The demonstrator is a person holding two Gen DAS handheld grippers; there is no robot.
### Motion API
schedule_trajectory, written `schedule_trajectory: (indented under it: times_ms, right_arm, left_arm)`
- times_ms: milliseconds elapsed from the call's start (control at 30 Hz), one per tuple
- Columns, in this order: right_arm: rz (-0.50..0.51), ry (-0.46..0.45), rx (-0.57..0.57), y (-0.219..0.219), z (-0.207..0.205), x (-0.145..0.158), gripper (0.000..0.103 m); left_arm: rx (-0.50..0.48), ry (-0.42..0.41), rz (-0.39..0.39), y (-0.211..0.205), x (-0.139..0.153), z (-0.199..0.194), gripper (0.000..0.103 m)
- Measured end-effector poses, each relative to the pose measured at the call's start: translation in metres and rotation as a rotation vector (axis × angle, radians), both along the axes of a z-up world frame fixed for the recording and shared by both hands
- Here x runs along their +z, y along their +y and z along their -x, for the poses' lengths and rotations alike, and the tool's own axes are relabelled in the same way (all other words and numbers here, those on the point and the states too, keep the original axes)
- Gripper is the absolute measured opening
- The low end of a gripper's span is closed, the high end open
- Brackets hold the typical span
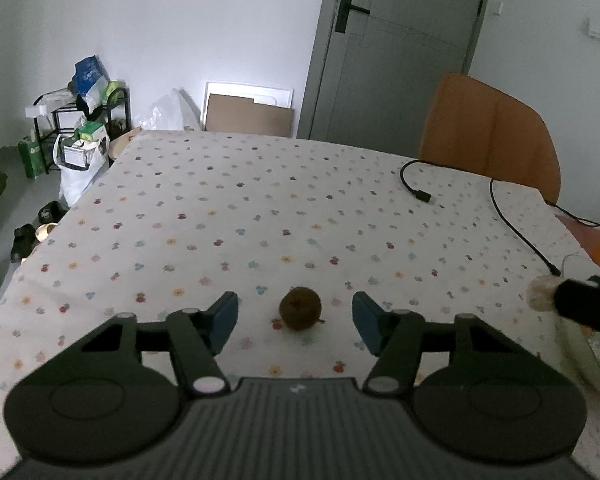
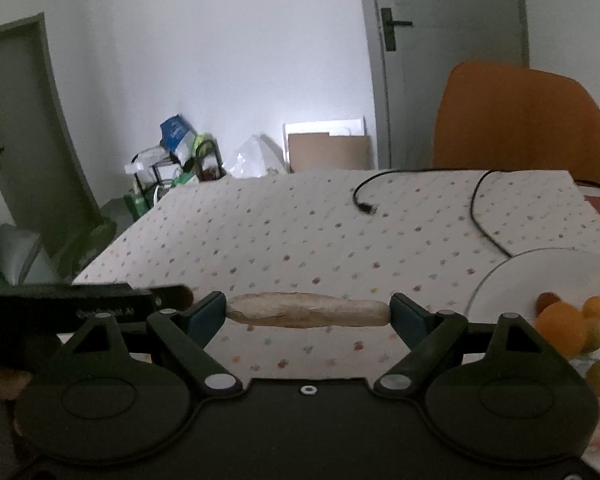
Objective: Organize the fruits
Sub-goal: 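Grasp the pale elongated fruit with the right tool while the left tool grasps the kiwi, then carry the pale fruit and kiwi onto the white plate and open both tools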
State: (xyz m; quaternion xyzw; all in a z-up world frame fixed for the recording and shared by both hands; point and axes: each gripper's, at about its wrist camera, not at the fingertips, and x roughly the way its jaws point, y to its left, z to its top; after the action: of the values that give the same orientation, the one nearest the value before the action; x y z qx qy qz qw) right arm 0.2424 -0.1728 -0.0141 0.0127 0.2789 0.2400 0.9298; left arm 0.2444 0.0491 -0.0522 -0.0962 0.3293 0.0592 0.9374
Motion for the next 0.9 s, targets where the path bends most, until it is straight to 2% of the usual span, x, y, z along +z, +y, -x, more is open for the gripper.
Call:
schedule_trajectory:
  times_ms: [33, 67, 100, 133, 400, 900]
  right_arm:
    - [-0.002, -0.005, -0.009, -0.004, 0.0, 0.002, 0.085]
    - [-0.005, -0.006, -0.017, -0.007, 0.0, 0.004, 0.085]
    - [-0.008, -0.008, -0.023, -0.01, 0.0, 0.005, 0.085]
    - [-0.009, -0.011, -0.031, -0.013, 0.0, 0.006, 0.085]
    - [-0.011, -0.03, -0.095, -0.042, 0.004, 0.01, 0.085]
    - [-0.042, -0.056, -0.193, -0.101, 0.023, 0.013, 0.085]
  left_arm:
    - [0.0, -0.003, -0.012, -0.002, -0.002, -0.002, 0.057]
    - [0.0, 0.009, -0.024, -0.003, -0.005, -0.005, 0.044]
    - [-0.002, 0.022, -0.016, -0.003, -0.006, -0.006, 0.035]
    - [-0.005, 0.029, 0.008, -0.002, -0.008, -0.007, 0.022]
    - [-0.022, -0.017, 0.001, -0.017, 0.006, 0.003, 0.022]
    - [-0.129, -0.089, 0.007, -0.074, 0.032, 0.018, 0.022]
